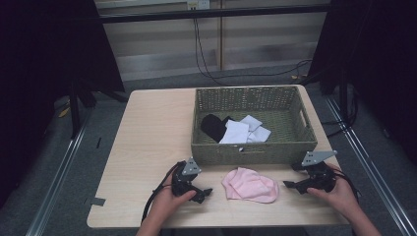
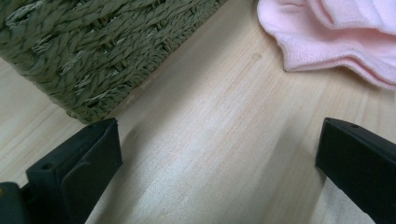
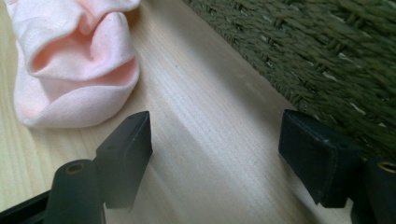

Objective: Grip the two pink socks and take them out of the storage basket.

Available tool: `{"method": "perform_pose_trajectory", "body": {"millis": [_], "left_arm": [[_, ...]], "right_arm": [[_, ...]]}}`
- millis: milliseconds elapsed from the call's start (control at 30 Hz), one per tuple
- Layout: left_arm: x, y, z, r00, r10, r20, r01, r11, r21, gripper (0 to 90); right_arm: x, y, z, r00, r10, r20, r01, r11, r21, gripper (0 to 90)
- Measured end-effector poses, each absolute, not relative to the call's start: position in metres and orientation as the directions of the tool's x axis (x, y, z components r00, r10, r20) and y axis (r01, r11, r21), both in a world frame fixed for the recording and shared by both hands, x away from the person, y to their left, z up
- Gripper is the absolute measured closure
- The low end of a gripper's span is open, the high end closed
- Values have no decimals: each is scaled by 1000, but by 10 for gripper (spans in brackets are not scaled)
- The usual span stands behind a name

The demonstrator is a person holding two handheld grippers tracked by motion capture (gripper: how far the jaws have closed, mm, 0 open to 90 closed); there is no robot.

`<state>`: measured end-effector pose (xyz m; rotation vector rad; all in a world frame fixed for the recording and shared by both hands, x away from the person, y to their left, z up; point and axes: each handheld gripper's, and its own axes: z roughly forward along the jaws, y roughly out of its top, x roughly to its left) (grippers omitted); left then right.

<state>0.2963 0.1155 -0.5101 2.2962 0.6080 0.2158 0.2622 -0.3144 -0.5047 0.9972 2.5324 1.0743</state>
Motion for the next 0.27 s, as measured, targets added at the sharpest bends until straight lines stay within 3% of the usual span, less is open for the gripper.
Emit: {"method": "perform_pose_trajectory", "body": {"millis": [267], "left_arm": [[296, 115, -510, 873, 487, -26, 363, -614, 701, 0]], "right_arm": [[257, -315, -510, -736, 676, 29, 474, 484, 736, 216]]}}
